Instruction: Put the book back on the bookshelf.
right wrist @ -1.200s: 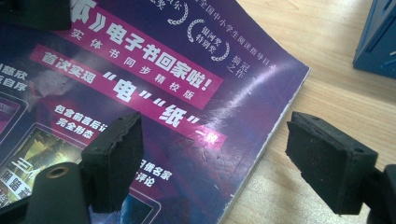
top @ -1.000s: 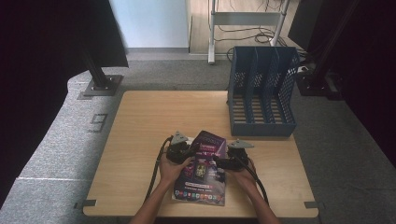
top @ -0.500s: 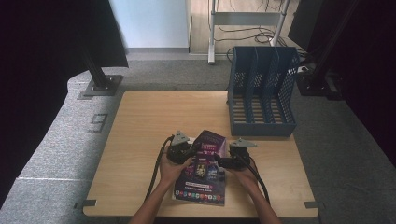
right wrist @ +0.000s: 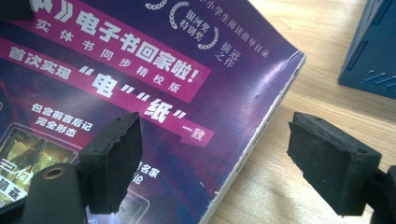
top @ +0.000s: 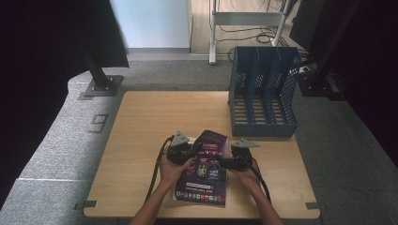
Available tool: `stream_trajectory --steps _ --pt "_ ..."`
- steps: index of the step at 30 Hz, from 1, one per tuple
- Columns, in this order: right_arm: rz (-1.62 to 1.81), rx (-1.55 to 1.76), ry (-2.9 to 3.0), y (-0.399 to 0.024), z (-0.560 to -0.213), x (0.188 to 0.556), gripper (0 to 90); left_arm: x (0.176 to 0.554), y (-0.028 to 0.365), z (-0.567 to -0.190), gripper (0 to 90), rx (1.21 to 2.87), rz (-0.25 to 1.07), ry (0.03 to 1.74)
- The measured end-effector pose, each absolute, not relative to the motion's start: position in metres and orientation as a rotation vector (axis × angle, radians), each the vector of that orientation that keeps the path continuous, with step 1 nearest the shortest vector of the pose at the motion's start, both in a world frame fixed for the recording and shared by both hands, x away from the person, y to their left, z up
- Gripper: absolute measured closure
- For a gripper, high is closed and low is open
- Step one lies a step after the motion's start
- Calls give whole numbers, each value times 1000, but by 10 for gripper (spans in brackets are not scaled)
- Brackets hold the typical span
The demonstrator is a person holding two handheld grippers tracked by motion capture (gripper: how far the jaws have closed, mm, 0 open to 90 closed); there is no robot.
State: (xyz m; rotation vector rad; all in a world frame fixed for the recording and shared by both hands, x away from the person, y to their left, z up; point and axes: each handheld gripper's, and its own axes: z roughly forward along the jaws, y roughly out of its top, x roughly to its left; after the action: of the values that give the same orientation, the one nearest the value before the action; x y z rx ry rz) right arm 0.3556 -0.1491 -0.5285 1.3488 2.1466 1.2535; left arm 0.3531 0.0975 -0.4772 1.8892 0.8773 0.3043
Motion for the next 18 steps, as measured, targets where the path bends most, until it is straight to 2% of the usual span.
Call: stream_trajectory --steps 18 --pt "1256 1337 2162 -148 -529 355 159 349 101 -470 867 1865 308 855"
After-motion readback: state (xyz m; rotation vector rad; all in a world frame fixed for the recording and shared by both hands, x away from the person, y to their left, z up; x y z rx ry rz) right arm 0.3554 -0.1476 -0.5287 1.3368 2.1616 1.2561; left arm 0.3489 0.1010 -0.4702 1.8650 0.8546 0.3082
